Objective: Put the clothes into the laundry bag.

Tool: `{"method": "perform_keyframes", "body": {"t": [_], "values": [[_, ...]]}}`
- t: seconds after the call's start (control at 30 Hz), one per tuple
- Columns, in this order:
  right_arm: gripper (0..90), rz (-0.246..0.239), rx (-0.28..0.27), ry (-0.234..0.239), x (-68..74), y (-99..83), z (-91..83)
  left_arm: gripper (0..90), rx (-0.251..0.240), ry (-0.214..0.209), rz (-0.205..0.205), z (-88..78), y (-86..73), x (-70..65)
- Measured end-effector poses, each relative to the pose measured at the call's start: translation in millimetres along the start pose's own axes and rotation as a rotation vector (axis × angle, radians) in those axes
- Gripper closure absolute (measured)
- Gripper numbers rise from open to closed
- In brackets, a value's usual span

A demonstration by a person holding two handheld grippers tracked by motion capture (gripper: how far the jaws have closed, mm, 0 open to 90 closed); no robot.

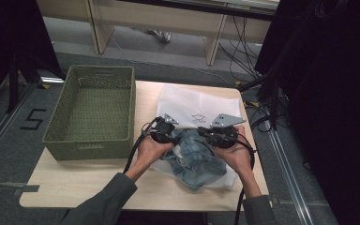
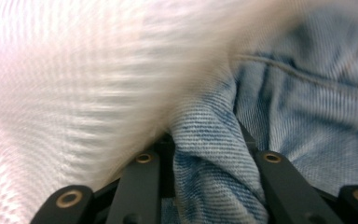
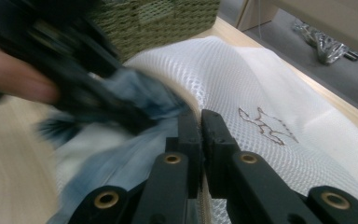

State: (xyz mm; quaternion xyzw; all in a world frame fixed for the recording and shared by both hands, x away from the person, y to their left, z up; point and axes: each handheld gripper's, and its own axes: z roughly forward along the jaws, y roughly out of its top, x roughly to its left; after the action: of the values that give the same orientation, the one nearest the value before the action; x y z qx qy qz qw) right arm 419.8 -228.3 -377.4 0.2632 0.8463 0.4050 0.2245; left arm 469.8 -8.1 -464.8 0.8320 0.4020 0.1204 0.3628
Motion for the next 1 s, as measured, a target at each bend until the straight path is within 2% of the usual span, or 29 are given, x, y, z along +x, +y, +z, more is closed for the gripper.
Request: {"method": "perform_keyframes", "body": {"t": [0.03,0.07,0.1,0.13,0.17,0.2,0.23,0.33,0.43,0.5,0.53,0.57,0.6,0.63,0.67,0.7,0.77,0.8,0.83,0.87,0.9,0.93,1.0], "values": [[87.8,0.01,0.012,0.005,1.9,-0.8,-0.2,69.0,0.007,0.006,-0.027,4.9,-5.1,4.3],[87.8,0.0,0.018,-0.001,2.6,-2.4,0.9,67.5,-0.011,0.002,-0.051,5.0,-8.1,5.2],[87.8,-0.009,0.024,0.014,2.8,-4.3,3.2,64.8,-0.012,-0.002,-0.041,0.8,-9.0,5.2],[87.8,-0.002,0.034,0.01,2.8,-6.0,4.4,61.2,-0.009,-0.008,-0.031,-4.6,-8.7,4.6],[87.8,-0.003,0.04,0.014,1.7,-7.7,5.9,55.1,-0.015,-0.012,-0.033,-10.5,-8.1,3.5],[87.8,0.015,0.044,0.007,2.0,-9.3,7.1,50.6,-0.016,-0.019,-0.026,-19.6,-7.4,2.3],[87.8,0.028,0.053,0.008,2.6,-10.7,6.7,44.5,-0.017,-0.031,-0.026,-24.7,-7.2,1.7],[87.7,0.021,0.041,-0.002,0.4,-10.6,4.7,31.2,-0.018,-0.073,-0.026,-46.4,-9.0,-0.6],[87.6,0.027,0.041,0.009,0.4,-10.5,3.9,27.5,-0.019,-0.088,0.002,-69.0,-14.5,-6.4],[87.6,0.023,0.032,0.001,-0.8,-10.8,3.7,25.9,-0.041,-0.099,0.022,-80.7,-20.1,-15.3],[87.5,0.031,0.036,-0.002,-0.8,-11.0,3.7,25.6,-0.049,-0.152,0.01,-83.4,-23.6,-19.9],[87.5,0.02,0.036,-0.002,-1.2,-10.8,4.0,26.6,-0.054,-0.199,-0.014,-83.2,-27.5,-25.8],[87.5,0.042,0.046,0.003,0.5,-10.8,3.7,27.9,-0.048,-0.211,0.006,-79.7,-31.1,-33.0],[87.5,0.047,0.043,0.007,1.0,-10.9,5.2,27.1,-0.03,-0.204,0.047,-73.9,-33.8,-41.6],[87.5,0.021,0.036,0.007,-0.5,-10.9,6.6,26.6,-0.014,-0.207,0.08,-66.2,-35.9,-48.4],[87.5,0.027,0.046,0.014,0.0,-10.5,6.8,25.9,-0.002,-0.216,0.082,-57.4,-37.2,-55.0],[87.5,0.033,0.048,0.017,0.9,-9.7,6.8,24.7,0.006,-0.19,0.103,-38.8,-36.6,-63.4],[87.6,0.038,0.05,0.016,1.4,-9.5,6.3,27.4,0.004,-0.165,0.101,-30.1,-35.0,-65.4],[87.6,0.037,0.052,0.019,1.4,-9.5,6.1,39.1,-0.013,-0.147,0.131,-22.7,-32.5,-63.9],[87.6,0.029,0.05,0.004,1.1,-9.5,5.0,55.8,-0.033,-0.11,0.138,-15.8,-30.2,-62.4],[87.6,0.028,0.048,0.004,0.8,-9.7,4.9,68.3,-0.047,-0.102,0.119,-10.3,-26.7,-58.1],[87.6,0.018,0.043,0.0,0.0,-10.1,5.1,73.5,-0.06,-0.1,0.072,-7.1,-22.3,-54.5],[87.8,0.023,0.042,0.022,0.2,-9.4,4.1,76.8,-0.092,-0.071,0.051,-6.4,-8.9,-47.9]]}}
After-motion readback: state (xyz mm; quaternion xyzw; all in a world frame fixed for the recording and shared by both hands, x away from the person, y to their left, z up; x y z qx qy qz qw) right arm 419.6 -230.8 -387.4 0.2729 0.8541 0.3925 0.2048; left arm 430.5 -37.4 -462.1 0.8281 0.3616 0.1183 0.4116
